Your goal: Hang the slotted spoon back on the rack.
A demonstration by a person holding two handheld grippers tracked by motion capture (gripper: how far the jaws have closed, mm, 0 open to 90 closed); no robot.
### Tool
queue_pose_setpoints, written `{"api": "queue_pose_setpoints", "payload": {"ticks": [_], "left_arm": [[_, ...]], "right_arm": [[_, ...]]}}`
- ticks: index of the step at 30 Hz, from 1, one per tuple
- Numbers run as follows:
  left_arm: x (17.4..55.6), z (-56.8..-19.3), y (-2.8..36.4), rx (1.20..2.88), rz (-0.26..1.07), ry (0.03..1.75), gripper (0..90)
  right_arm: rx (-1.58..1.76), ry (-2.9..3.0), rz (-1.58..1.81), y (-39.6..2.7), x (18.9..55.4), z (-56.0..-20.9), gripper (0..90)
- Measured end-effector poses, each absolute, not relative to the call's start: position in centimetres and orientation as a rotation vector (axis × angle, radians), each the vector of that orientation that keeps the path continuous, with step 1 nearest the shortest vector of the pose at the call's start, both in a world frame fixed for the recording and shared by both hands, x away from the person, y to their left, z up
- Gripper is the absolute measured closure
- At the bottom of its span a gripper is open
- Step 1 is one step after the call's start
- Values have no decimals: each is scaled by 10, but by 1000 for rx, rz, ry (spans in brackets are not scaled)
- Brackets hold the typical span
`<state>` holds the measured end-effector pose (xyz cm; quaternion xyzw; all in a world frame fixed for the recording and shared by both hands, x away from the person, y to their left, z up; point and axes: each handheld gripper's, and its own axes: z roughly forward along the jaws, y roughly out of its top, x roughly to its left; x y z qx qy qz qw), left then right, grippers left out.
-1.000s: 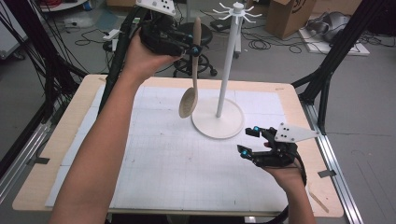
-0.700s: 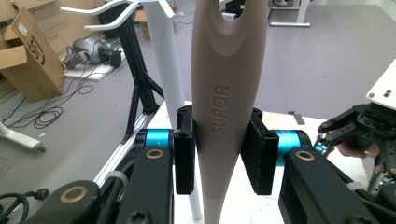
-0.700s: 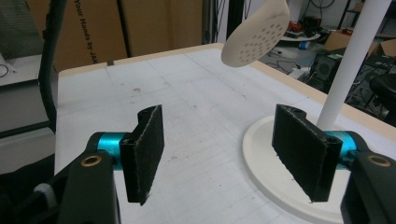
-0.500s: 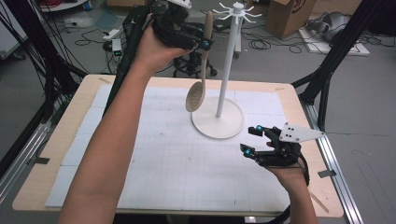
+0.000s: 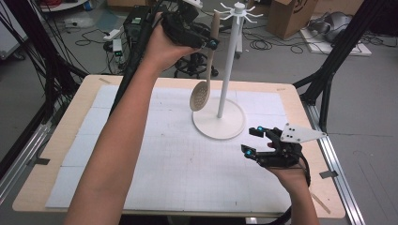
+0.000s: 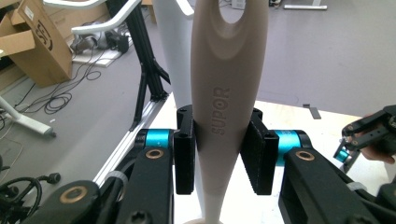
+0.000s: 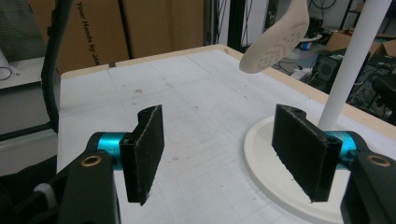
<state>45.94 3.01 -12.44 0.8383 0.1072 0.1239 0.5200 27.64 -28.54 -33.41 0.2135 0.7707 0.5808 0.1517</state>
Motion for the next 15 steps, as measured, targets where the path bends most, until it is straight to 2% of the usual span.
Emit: {"api": "queue_pose_setpoints", "payload": {"ticks": [15], "left_arm": [[464,-127,24,2045,324,283,684]], "right_arm": [[606,2213,1674,-286,275,-334,340]]}}
